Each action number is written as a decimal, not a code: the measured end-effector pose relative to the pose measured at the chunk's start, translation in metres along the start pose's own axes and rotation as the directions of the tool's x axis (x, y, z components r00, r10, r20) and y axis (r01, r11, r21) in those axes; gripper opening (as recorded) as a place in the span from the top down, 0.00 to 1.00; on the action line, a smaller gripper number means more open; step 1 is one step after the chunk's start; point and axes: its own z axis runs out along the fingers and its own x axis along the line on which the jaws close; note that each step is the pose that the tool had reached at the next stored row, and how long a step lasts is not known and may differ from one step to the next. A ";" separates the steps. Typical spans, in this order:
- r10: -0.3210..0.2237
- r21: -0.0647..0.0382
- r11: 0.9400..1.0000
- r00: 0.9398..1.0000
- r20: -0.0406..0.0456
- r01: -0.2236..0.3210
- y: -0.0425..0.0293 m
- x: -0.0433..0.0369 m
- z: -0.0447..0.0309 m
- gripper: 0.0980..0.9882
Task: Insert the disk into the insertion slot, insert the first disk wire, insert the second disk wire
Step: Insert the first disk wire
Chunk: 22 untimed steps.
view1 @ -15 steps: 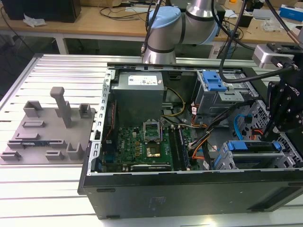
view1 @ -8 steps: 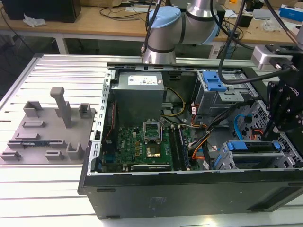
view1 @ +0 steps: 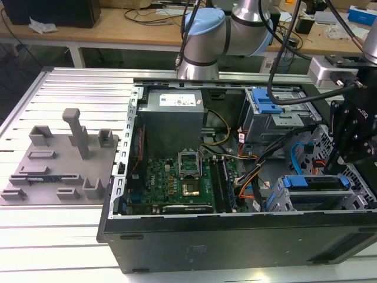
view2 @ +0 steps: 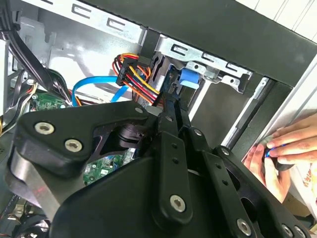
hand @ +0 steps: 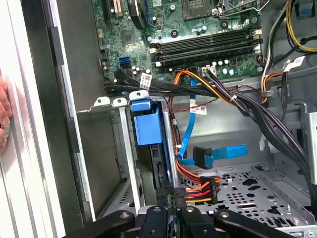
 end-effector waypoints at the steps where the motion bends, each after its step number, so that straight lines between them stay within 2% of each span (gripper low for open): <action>1: 0.000 0.000 1.000 1.000 0.000 0.000 -0.0001 0.0000 0.0000 0.93; 10: 0.001 0.000 1.000 1.000 0.000 -0.001 -0.0005 0.0023 0.0012 0.93; 22: 0.002 0.000 1.000 1.000 0.000 -0.002 -0.0006 0.0048 0.0074 0.93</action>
